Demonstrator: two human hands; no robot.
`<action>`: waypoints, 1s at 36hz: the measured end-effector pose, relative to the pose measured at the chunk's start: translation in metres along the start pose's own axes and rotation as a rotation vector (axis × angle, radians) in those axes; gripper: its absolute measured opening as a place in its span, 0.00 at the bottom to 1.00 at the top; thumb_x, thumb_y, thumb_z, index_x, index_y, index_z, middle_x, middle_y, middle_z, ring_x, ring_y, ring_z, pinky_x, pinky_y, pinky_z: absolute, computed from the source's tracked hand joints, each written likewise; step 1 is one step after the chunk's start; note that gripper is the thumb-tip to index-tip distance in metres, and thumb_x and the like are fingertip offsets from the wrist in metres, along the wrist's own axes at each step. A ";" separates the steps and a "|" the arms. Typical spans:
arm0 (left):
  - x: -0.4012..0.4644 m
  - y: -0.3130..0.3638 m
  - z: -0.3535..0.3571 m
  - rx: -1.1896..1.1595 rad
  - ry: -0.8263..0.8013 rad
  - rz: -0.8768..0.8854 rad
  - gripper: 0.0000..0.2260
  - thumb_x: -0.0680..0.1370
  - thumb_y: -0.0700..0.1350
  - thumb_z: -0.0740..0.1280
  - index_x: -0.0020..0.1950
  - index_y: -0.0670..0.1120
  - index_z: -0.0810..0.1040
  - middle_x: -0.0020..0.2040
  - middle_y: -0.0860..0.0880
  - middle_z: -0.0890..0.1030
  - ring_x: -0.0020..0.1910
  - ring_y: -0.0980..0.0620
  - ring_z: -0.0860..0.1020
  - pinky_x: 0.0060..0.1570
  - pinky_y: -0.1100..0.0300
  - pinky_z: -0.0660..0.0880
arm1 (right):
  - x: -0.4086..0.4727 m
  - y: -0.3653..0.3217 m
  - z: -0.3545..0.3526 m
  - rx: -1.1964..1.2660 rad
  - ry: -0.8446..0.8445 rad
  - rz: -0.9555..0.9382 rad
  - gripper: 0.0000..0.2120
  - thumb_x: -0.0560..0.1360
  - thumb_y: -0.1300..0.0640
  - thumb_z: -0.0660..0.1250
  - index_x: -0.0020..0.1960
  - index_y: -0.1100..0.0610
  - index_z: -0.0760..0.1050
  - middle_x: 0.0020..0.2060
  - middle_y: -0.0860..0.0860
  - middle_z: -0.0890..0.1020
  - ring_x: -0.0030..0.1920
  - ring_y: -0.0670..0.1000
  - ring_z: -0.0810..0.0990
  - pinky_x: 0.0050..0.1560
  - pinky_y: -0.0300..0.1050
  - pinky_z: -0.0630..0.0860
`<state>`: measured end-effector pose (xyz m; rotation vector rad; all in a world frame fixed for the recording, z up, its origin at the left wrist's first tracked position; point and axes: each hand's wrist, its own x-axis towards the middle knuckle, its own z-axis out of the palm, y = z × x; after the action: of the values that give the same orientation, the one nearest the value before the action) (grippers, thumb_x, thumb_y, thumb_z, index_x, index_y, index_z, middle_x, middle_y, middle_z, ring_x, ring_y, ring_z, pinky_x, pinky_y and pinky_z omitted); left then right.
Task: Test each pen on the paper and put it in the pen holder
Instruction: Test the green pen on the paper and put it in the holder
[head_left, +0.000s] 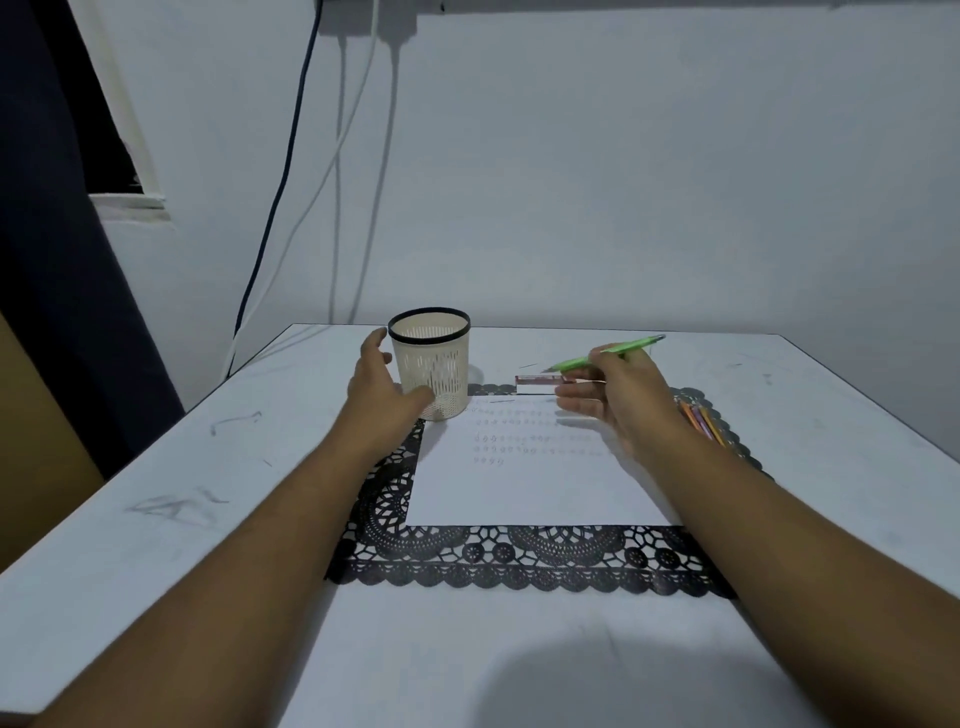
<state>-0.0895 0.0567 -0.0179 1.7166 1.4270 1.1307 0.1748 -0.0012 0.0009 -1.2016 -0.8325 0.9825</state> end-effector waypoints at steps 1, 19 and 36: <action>0.001 -0.002 0.001 -0.017 -0.011 0.004 0.47 0.69 0.49 0.73 0.80 0.60 0.49 0.75 0.49 0.66 0.64 0.49 0.76 0.67 0.42 0.73 | 0.000 -0.002 0.001 0.007 0.012 -0.010 0.04 0.85 0.59 0.60 0.53 0.58 0.73 0.39 0.59 0.86 0.38 0.61 0.84 0.47 0.63 0.85; 0.013 -0.015 0.017 -0.118 0.007 0.133 0.48 0.73 0.44 0.80 0.82 0.55 0.50 0.62 0.58 0.75 0.65 0.49 0.77 0.67 0.45 0.75 | 0.012 -0.061 0.053 -0.257 -0.053 -0.494 0.19 0.78 0.69 0.68 0.65 0.55 0.67 0.49 0.63 0.83 0.44 0.59 0.87 0.46 0.53 0.86; 0.010 -0.012 0.016 -0.063 -0.020 0.152 0.46 0.73 0.47 0.79 0.80 0.59 0.51 0.65 0.56 0.75 0.60 0.53 0.79 0.61 0.47 0.79 | 0.027 -0.056 0.126 -0.874 -0.137 -0.750 0.07 0.80 0.56 0.65 0.58 0.49 0.76 0.36 0.46 0.80 0.38 0.51 0.80 0.41 0.52 0.79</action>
<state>-0.0796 0.0698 -0.0330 1.8117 1.2526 1.2222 0.0786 0.0650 0.0788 -1.3539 -1.7611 0.0444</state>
